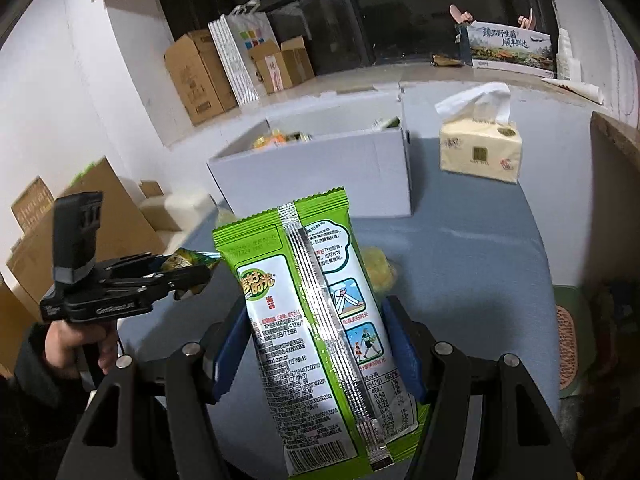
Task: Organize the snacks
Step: 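Carry both packs over the white box and release them inside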
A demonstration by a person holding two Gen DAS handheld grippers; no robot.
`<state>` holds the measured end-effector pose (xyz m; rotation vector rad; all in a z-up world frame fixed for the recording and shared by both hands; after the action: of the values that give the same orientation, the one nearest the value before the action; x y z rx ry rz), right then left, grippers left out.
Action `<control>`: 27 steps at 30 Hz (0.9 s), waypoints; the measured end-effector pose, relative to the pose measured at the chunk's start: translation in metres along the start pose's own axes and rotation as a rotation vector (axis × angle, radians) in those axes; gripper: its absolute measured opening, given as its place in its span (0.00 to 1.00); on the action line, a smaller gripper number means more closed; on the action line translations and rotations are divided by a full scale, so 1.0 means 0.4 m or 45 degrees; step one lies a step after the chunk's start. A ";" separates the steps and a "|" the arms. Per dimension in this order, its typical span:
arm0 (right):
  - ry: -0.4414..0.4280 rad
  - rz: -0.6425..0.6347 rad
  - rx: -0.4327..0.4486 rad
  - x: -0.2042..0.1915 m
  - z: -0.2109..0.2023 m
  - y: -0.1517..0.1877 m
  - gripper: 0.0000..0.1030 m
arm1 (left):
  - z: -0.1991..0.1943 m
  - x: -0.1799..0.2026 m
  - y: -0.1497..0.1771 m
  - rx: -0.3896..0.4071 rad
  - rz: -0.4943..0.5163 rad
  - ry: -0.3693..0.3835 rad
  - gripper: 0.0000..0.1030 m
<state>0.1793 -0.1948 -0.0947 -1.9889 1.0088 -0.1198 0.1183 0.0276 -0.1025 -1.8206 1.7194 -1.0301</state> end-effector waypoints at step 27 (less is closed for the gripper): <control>0.086 0.303 0.114 0.078 0.371 -0.580 1.00 | 0.196 -0.243 -0.454 0.159 -0.135 -0.215 1.00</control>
<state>0.4053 -0.0518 -0.0221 -1.7804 1.2539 -0.1004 0.3007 0.1337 -0.0385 -1.8775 1.4425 -0.9712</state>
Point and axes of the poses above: each gripper's, at about its wrist camera, not at the fingertips, and z roughly the way its jaws point, x to its right, y to its underside, the point moved 4 cm from there along z, roughly the way its jaws point
